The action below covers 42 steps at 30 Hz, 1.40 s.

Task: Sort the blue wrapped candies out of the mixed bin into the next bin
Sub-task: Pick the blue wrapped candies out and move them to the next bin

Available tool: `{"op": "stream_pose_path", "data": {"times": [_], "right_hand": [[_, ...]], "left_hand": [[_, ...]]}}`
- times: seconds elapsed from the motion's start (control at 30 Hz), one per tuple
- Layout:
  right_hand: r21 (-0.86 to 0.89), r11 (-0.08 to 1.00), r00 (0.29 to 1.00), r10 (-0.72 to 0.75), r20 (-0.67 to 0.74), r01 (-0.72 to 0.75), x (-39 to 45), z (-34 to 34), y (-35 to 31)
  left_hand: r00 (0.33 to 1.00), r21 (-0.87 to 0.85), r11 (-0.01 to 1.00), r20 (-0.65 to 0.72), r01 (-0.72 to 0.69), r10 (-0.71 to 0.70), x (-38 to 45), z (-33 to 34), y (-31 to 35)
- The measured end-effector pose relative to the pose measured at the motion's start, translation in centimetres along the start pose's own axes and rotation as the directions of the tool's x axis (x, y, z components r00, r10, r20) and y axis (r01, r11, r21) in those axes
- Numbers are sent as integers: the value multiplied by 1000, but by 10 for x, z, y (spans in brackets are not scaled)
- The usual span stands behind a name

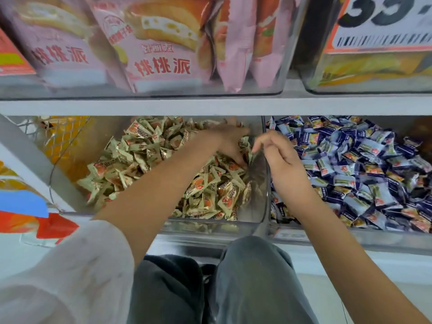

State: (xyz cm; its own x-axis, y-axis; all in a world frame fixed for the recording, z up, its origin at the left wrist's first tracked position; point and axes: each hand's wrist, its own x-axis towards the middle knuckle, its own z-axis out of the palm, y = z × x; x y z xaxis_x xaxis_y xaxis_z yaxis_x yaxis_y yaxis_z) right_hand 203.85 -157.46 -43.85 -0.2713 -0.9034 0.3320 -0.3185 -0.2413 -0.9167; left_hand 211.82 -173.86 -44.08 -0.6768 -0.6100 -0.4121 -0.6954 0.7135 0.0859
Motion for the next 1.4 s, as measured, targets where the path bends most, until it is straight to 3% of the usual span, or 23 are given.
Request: {"op": "stream_pose_path", "data": {"times": [0.2,0.37,0.5,0.77,1.0,1.1,1.17,1.23,1.27,1.33,1.4], "right_hand": [[-8,1000,1000,16,16,-16,-1,-3,-2],[-9,999,998,47,40,-47,-1,-5,0],[1,999,998,45,47,-45,0,-5,1],[-3,999,997,44,57,-44,0,-5,1],[-11,997,996,81,33,-81,-1,-4,2],[-227,974,999,17,-42,-26,-2,-4,-2],[-473,872,980,-181,-75,125,0,-9,-16],[-552,760,935,-333,122,342,6,-4,-41],[-498,759,904,-303,300,420,10,5,-53],[-422,751,746,-138,651,507,20,38,-65],[-413,683,575,-12,818,602,29,77,-63]], "left_hand": [[997,281,957,-41,74,-65,0,1,7],[997,121,992,63,-42,34,-33,-7,-30],[993,116,987,2,-115,116,-58,-6,-46],[987,151,979,-65,-135,147,-88,-11,-64],[989,123,990,-126,-61,77,-112,-10,-59],[963,-137,987,-266,-88,49,-146,-8,-47],[912,-147,982,-407,-116,46,-171,3,-50],[864,-165,984,-503,-61,-31,-193,21,-61],[848,-200,980,-520,-12,-96,-203,29,-66],[828,-274,958,-516,84,-220,-215,43,-78],[836,-283,954,-496,101,-236,-220,49,-85]]}}
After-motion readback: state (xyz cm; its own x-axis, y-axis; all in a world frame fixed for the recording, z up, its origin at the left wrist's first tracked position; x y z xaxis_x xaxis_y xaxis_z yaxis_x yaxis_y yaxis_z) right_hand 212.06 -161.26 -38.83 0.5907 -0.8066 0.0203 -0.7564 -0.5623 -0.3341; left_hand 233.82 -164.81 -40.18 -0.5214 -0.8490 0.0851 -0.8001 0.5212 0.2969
